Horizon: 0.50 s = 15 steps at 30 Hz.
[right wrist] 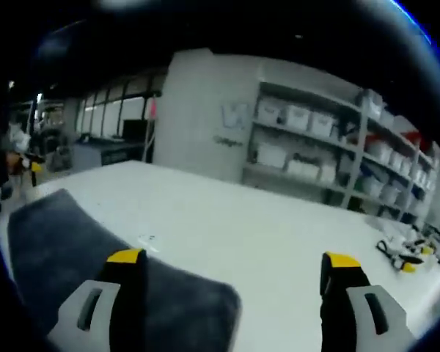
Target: Open the folded towel by lifting each exposed corner and separating the folded layers until the towel lies flat within the target outline without major curled edges
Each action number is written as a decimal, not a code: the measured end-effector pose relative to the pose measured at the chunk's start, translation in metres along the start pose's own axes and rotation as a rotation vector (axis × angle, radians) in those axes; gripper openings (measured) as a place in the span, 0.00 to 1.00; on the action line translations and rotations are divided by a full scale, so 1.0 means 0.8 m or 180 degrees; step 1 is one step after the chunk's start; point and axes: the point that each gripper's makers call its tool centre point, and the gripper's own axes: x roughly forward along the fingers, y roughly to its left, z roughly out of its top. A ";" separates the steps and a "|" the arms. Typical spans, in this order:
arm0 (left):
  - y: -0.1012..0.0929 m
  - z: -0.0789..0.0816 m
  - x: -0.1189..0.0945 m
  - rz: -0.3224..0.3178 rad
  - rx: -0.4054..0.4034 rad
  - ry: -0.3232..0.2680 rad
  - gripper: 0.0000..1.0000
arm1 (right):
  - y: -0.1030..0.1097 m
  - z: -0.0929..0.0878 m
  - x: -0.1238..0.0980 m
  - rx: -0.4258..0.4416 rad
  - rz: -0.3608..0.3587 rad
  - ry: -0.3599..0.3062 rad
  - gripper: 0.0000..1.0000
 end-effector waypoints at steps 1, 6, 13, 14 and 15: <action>-0.002 0.001 -0.010 0.0007 0.0016 -0.0027 1.00 | 0.001 0.001 -0.009 -0.0030 -0.0011 -0.0006 1.00; -0.014 0.004 -0.053 0.0059 0.0040 -0.0119 1.00 | 0.013 0.009 -0.060 -0.0070 -0.0029 -0.0159 1.00; -0.048 0.009 -0.107 -0.0092 0.0046 -0.0386 1.00 | 0.027 0.000 -0.122 0.0087 -0.0014 -0.0366 1.00; -0.055 0.008 -0.115 -0.0121 0.0049 -0.0420 1.00 | 0.029 -0.002 -0.130 0.0089 -0.0016 -0.0401 1.00; -0.059 0.008 -0.120 -0.0131 0.0055 -0.0446 1.00 | 0.032 -0.005 -0.138 0.0082 -0.0016 -0.0411 1.00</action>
